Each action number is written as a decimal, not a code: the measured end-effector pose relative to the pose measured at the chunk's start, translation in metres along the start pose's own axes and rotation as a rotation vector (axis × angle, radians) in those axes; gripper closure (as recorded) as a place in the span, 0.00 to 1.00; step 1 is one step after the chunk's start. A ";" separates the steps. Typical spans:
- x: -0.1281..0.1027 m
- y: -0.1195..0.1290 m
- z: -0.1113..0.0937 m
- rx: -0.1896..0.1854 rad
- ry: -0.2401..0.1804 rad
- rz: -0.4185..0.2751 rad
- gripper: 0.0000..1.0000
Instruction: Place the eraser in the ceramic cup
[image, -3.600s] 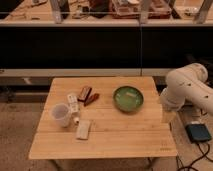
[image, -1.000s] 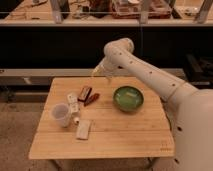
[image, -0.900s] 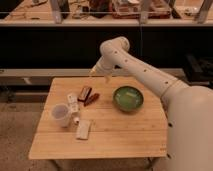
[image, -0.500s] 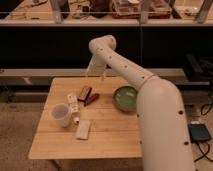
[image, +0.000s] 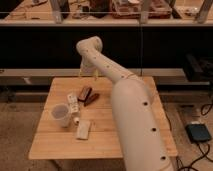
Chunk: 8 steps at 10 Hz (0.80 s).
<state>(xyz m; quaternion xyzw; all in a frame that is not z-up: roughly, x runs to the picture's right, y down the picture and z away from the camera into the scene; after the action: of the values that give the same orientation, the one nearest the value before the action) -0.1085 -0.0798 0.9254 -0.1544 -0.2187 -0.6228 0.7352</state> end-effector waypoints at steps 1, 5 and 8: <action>-0.003 -0.004 0.009 -0.015 -0.006 -0.013 0.35; -0.024 -0.012 0.059 -0.077 -0.063 -0.019 0.35; -0.031 -0.009 0.082 -0.093 -0.103 0.088 0.35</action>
<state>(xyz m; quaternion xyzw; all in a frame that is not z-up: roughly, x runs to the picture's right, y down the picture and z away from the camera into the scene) -0.1317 -0.0144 0.9794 -0.2298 -0.2200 -0.5904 0.7417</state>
